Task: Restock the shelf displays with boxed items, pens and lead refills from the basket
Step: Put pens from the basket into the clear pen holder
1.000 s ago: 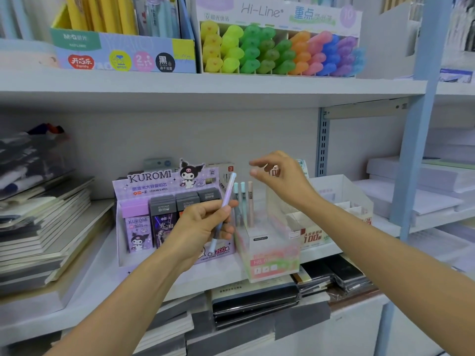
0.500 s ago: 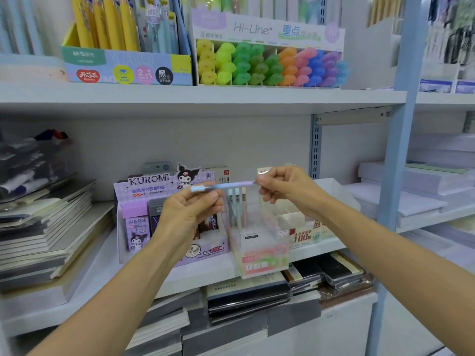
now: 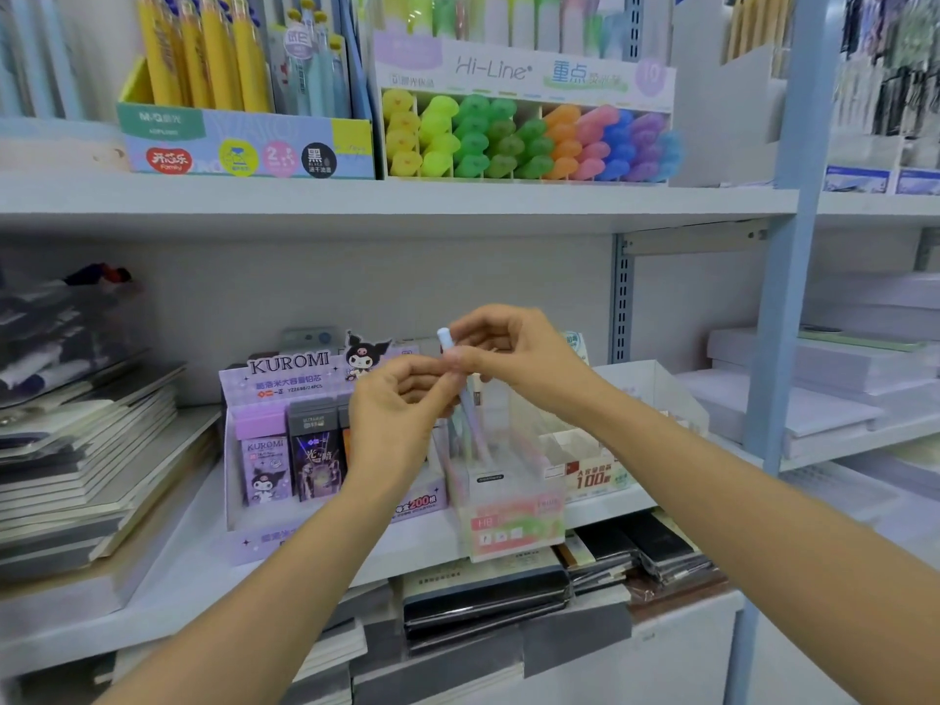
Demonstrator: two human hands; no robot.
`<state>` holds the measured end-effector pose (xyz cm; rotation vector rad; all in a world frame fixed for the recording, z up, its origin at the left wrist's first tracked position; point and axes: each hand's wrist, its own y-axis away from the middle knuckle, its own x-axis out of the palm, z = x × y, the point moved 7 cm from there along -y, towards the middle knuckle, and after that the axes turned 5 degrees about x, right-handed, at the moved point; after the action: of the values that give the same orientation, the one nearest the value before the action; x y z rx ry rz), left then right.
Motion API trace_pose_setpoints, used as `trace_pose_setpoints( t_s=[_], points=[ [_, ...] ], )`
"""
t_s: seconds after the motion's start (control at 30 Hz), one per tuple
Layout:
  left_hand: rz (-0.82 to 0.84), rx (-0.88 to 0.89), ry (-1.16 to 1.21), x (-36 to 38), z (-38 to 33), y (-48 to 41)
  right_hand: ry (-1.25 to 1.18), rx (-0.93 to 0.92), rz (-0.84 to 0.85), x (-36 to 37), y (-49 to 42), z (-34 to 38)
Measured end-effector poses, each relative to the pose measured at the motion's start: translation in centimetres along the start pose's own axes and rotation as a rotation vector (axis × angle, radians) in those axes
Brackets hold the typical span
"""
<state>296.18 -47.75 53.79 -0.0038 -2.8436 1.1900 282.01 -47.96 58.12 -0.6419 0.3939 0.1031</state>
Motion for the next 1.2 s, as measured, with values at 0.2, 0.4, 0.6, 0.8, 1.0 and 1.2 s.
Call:
trace_pose_setpoints(
  t_s=[0.2,0.4,0.6,0.8,1.0,1.2],
  points=[
    [0.244,0.173,-0.457,0.8,0.9,1.8,-0.054,0.067,-0.169,-3.4,-0.5,-1.9],
    [0.593,0.456,-0.919,1.9,3.3,5.0,0.151,0.15,-0.251,-4.9,0.0,-6.7],
    [0.547,0.45,-0.911,1.6,3.9,4.8,0.277,0.076,-0.168,-3.2,-0.8,-7.3],
    [0.526,0.468,-0.938,1.7,4.4,4.8,0.27,0.094,-0.099,-2.9,-1.4,-6.9],
    [0.497,0.463,-0.937,1.8,4.6,4.7,0.491,0.029,-0.237,-2.3,-2.4,-7.5],
    [0.538,0.36,-0.957,2.0,4.7,4.4,0.551,0.08,-0.297,-2.5,-2.5,-7.0]
  ],
)
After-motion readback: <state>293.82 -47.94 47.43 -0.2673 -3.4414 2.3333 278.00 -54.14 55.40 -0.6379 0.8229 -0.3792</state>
